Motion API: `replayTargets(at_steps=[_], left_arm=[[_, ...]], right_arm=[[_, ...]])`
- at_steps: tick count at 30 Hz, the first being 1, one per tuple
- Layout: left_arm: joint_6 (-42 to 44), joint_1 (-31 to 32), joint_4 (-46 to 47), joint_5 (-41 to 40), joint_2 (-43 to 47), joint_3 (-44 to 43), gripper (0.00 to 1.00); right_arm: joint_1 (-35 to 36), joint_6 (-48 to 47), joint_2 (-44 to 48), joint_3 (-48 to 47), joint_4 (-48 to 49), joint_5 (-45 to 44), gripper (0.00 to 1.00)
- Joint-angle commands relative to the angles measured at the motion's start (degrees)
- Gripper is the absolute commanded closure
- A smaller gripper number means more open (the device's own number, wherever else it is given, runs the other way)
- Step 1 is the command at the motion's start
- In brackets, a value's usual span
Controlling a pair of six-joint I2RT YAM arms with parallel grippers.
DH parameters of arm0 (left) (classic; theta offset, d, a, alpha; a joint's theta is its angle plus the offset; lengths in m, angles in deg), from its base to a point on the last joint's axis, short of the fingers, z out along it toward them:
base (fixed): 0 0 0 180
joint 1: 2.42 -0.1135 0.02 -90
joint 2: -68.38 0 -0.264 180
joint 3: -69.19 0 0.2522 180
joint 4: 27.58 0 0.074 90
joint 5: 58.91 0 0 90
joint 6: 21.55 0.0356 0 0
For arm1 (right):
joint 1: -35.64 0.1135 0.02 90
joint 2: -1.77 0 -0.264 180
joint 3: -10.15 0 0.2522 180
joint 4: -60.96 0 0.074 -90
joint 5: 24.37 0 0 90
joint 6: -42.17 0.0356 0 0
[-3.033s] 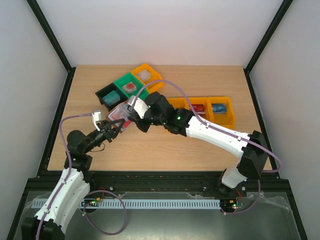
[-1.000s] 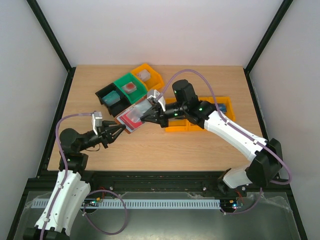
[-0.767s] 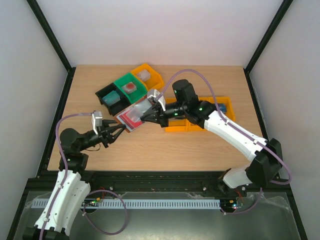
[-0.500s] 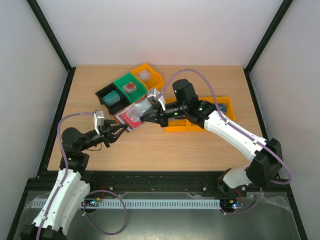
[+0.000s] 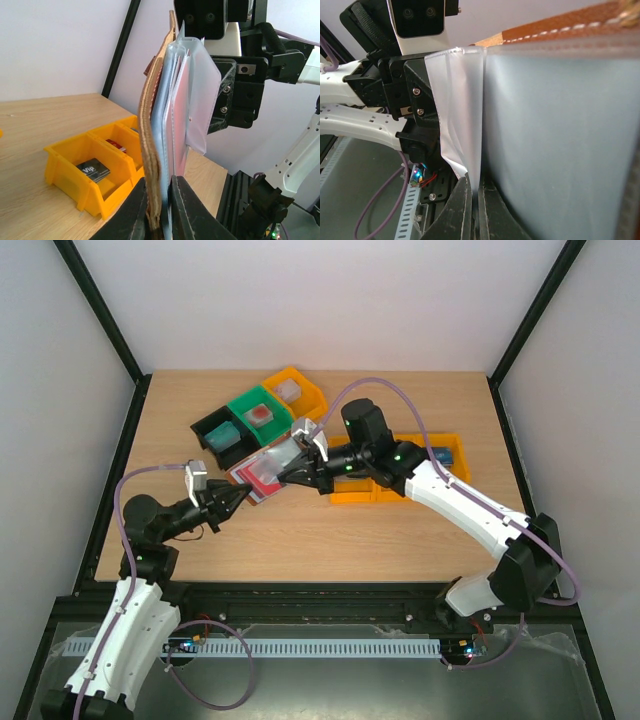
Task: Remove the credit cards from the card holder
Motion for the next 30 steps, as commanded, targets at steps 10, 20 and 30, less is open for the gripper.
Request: replayTargets(at_steps=[10,20,30], left_arm=[[-0.28,0.29,3.52,0.21,0.48,-0.21,0.98],[10.35,0.47,-11.50,-14.37,1.27,-4.60,0.98],[43.49,2.57,-36.56,-51.70,-2.92,-12.48,0.98]], right_arm=[[2.18,-0.78,-1.56,-2.93,0.58,2.12,0.98],[0.56,2.66,-0.67,-1.33,3.15,-7.70,0.70],[-2.03,8.20,-0.91,0.99,6.08,-21.42,0.41]])
